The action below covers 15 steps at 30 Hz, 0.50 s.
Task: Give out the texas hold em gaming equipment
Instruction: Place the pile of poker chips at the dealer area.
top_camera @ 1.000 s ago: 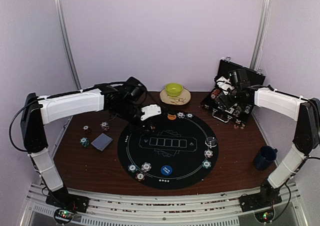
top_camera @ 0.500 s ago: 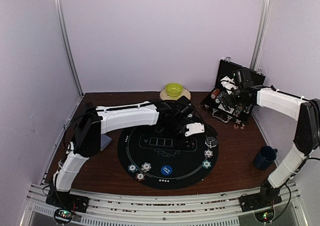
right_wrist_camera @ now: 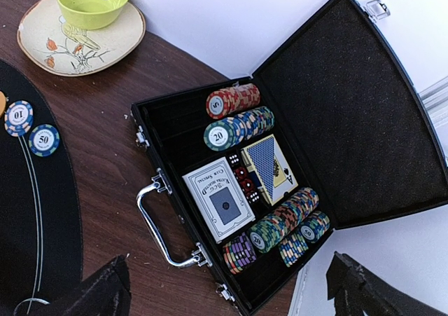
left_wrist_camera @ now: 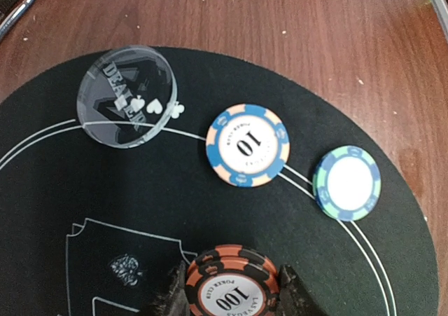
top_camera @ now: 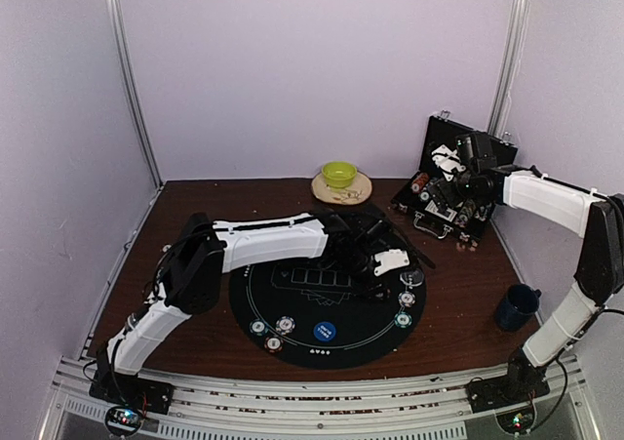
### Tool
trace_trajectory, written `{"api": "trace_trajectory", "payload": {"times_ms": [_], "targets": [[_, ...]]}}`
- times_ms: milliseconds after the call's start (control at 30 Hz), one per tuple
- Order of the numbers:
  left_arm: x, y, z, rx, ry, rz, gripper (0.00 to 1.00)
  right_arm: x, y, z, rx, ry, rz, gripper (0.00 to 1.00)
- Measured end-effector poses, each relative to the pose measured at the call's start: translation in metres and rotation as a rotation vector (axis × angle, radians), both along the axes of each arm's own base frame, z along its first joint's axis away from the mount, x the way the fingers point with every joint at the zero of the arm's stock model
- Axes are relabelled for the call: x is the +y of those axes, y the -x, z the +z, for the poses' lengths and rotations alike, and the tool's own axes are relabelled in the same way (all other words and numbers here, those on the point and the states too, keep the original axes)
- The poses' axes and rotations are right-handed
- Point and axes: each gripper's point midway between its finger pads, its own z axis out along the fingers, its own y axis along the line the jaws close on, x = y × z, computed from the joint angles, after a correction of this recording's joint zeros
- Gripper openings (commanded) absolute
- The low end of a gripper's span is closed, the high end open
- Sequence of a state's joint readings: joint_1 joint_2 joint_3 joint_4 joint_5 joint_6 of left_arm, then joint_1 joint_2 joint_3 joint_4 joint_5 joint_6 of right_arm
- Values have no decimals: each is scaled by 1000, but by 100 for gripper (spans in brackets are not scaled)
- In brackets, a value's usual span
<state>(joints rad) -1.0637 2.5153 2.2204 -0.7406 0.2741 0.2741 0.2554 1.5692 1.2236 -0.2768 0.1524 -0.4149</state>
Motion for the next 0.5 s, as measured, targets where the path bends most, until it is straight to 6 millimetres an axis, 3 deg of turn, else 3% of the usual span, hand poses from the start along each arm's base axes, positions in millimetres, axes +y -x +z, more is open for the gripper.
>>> {"api": "trace_trajectory", "payload": {"times_ms": [267, 500], "targets": [[-14, 3, -19, 20, 1, 2, 14, 1, 0, 0, 0, -3, 4, 100], [-21, 10, -19, 28, 10, -14, 15, 5, 1, 0, 1, -3, 15, 100]]}}
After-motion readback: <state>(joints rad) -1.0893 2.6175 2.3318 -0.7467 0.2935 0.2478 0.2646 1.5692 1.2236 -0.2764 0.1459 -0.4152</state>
